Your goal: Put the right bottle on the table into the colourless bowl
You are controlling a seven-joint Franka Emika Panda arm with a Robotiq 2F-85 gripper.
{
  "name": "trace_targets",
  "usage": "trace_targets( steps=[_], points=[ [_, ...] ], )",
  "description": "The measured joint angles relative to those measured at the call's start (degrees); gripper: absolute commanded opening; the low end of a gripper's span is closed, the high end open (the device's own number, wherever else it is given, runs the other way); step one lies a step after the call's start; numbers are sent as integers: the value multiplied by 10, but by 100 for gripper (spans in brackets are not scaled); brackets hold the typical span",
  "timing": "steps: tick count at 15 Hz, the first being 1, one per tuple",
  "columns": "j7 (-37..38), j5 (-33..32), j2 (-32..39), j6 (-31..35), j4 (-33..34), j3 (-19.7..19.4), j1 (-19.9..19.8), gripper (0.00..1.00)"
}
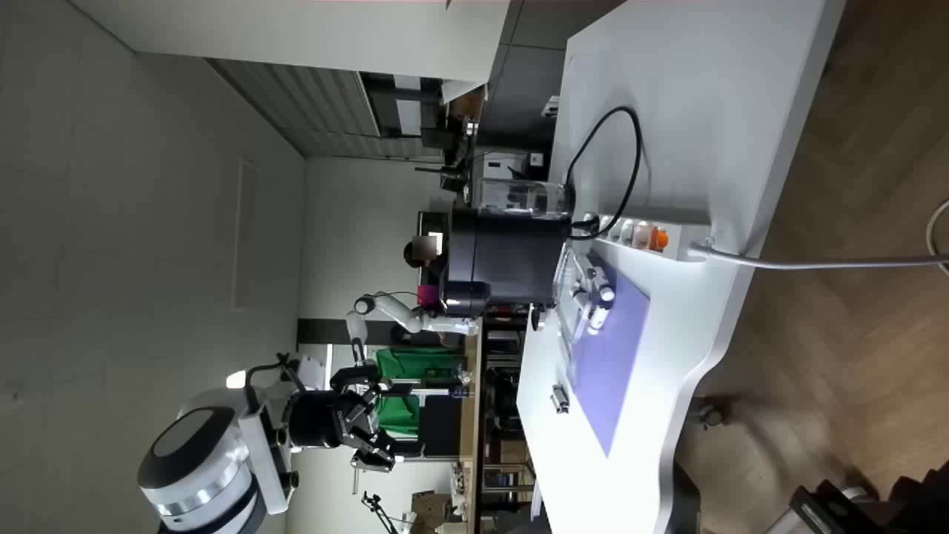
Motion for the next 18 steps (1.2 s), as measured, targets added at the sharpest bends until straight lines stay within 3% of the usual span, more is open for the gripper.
trace_targets(
  steps=[10,14,18],
  points=[
    [0,0,1,8,0,0,0,100],
    [1,4,36,171,0,-11,0,100],
    [0,10,130,344,34,-20,0,100]
  ],
)
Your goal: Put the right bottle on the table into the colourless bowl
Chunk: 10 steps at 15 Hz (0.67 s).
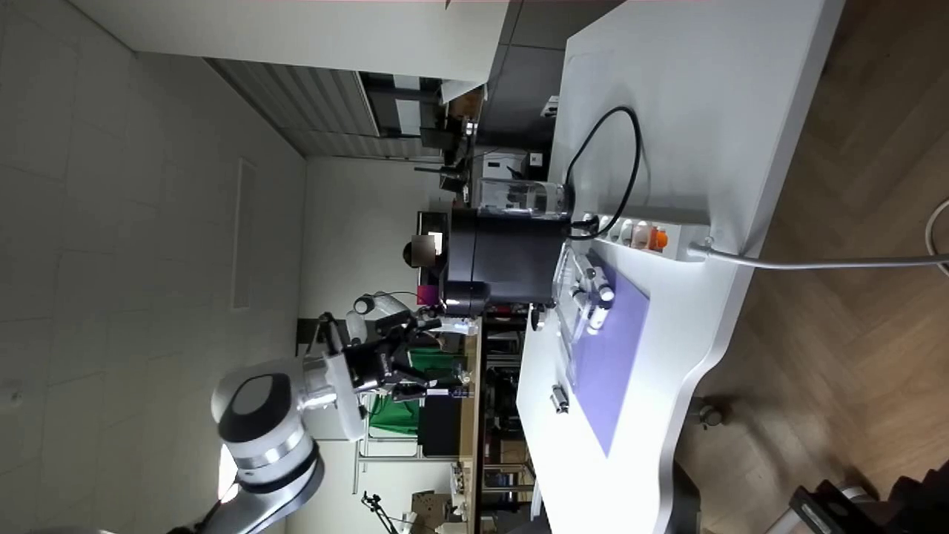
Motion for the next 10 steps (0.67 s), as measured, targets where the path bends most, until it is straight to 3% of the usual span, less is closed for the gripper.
trace_targets(
  steps=[5,10],
  points=[
    [8,9,161,97,101,19,29,100],
    [28,20,287,74,212,38,90,100]
  ],
)
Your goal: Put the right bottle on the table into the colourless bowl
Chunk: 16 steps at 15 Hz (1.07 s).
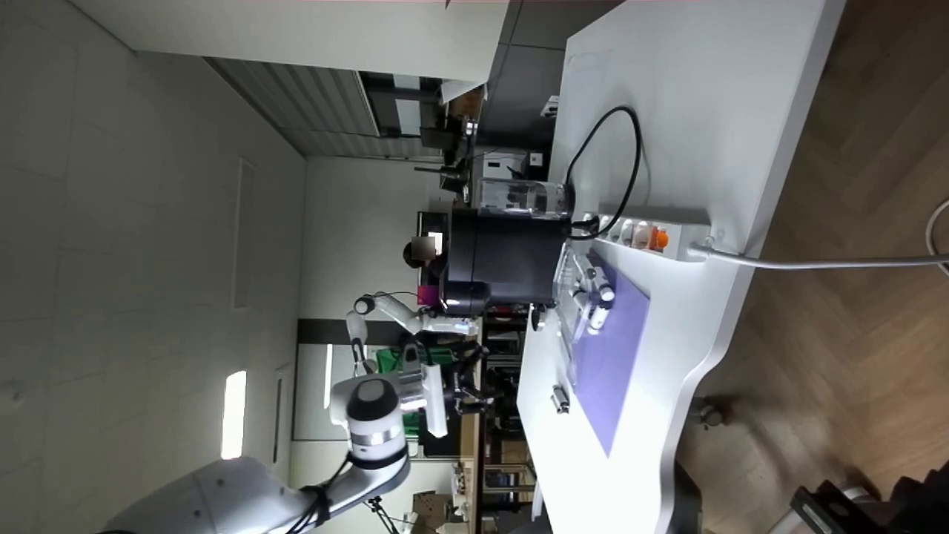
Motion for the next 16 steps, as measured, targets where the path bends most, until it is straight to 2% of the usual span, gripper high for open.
trace_targets(
  steps=[3,4,16],
  points=[
    [45,0,49,-100,64,-5,33,100],
    [50,0,57,-112,76,-5,37,100],
    [50,0,64,-120,88,-10,37,100]
  ],
)
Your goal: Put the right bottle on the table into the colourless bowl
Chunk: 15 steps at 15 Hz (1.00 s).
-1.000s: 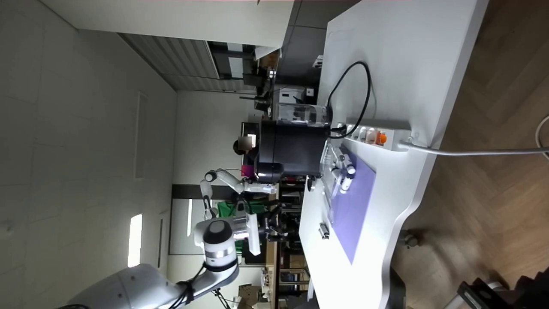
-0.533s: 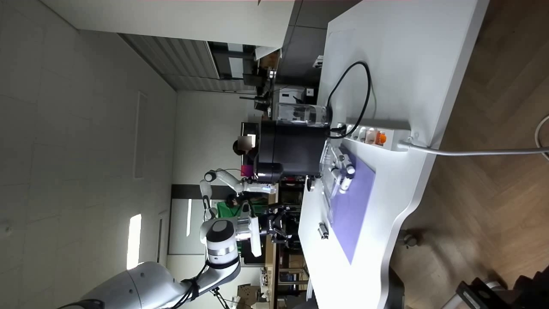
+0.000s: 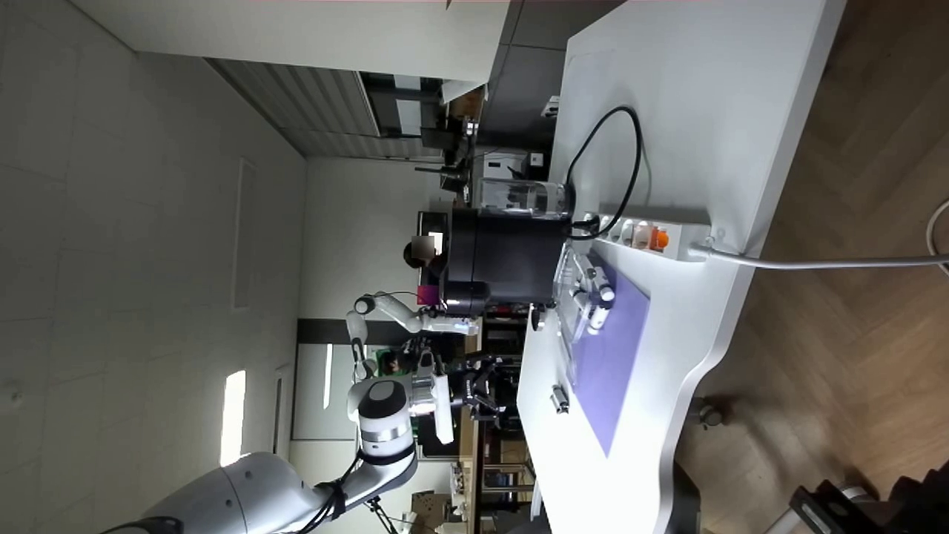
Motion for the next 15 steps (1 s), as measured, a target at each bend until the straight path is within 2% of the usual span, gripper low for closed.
trace_targets(
  steps=[3,7,15],
  points=[
    [1,9,12,29,7,0,-2,100],
    [1,28,60,64,54,0,-4,100],
    [4,42,180,35,180,3,21,100]
  ],
)
